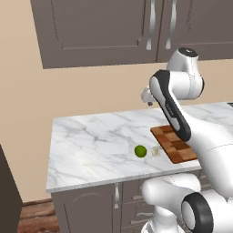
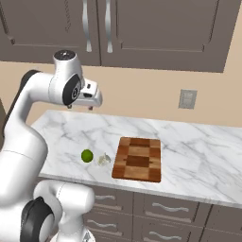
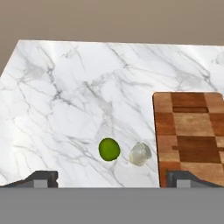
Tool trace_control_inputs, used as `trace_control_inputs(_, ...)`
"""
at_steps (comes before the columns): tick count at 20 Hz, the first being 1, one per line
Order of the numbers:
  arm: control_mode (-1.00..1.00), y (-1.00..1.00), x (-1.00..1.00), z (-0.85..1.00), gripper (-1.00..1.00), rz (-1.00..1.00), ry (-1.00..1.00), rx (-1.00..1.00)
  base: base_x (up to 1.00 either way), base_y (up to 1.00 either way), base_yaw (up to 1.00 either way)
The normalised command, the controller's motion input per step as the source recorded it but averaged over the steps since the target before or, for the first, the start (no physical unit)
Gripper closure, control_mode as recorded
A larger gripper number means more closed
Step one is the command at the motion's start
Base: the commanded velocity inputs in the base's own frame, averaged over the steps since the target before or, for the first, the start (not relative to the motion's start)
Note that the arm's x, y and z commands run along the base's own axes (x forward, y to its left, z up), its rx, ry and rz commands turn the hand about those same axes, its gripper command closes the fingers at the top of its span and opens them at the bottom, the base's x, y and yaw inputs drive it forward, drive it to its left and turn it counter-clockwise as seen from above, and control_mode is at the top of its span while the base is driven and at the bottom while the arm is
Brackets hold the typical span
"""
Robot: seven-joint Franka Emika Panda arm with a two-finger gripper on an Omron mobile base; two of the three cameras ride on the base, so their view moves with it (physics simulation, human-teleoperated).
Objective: Open the cabinet. Place the bowl and condiment on the counter. Then place the lime and garlic on the cutting board.
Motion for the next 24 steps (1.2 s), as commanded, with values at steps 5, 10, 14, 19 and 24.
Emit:
trace_control_inputs(5,-1.0,0.0,-0.04,0.19,-1.0,0.0,-0.16,0.01,0.0,0.0,0.0)
trace_control_inputs(10,-1.0,0.0,-0.03,0.01,-1.0,0.0,-0.12,0.0,0.0,0.0,0.0)
trace_control_inputs(14,-1.0,0.03,-0.02,0.0,-1.0,0.0,-0.11,0.0,0.0,0.0,0.0)
trace_control_inputs(19,-1.0,0.0,-0.04,0.02,-1.0,0.0,-0.17,0.01,0.0,0.0,0.0)
trace_control_inputs(24,-1.0,0.04,0.0,0.31,-1.0,0.0,-0.09,0.01,0.0,0.0,0.0)
